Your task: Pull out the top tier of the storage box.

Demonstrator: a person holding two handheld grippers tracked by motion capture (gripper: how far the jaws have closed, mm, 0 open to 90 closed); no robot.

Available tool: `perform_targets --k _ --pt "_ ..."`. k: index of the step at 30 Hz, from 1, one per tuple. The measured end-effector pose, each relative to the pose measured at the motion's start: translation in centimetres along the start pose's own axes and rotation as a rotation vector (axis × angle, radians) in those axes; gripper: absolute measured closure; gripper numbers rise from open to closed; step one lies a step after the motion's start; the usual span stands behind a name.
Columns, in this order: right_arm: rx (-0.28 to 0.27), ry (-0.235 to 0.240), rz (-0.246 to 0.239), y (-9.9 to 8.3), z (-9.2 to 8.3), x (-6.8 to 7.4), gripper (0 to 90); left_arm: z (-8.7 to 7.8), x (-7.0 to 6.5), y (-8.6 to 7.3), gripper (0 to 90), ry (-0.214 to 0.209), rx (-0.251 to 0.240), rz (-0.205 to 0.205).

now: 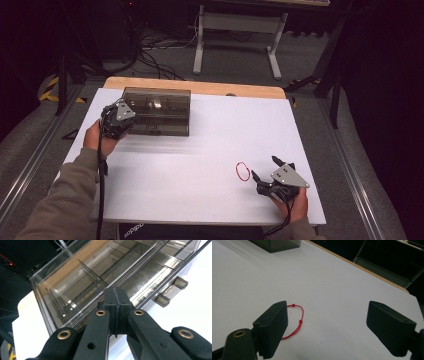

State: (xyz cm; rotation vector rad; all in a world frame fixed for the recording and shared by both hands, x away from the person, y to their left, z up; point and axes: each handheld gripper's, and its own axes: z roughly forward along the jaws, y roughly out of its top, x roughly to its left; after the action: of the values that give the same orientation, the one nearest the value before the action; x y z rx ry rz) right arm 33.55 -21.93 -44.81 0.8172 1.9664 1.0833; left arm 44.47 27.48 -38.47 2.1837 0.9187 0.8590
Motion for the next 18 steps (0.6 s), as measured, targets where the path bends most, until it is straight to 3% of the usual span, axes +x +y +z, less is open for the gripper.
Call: perform_targets --k 10,11,14,18 --pt "0.008 0.01 0.007 -0.07 0.07 -0.04 19.2 0.03 0.18 0.11 89.6 -0.023 0.011 -0.002" --pt "0.009 0.014 0.007 -0.07 0.09 -0.01 19.4 0.13 0.18 0.27 89.6 -0.041 0.031 0.004" --pt "0.011 0.014 0.001 -0.06 0.14 0.1 19.9 0.28 0.07 0.46 89.5 -0.04 0.054 0.032" --pt "0.01 0.011 -0.005 -0.03 0.1 0.19 20.3 0.3 0.22 0.33 89.5 -0.054 0.05 0.009"
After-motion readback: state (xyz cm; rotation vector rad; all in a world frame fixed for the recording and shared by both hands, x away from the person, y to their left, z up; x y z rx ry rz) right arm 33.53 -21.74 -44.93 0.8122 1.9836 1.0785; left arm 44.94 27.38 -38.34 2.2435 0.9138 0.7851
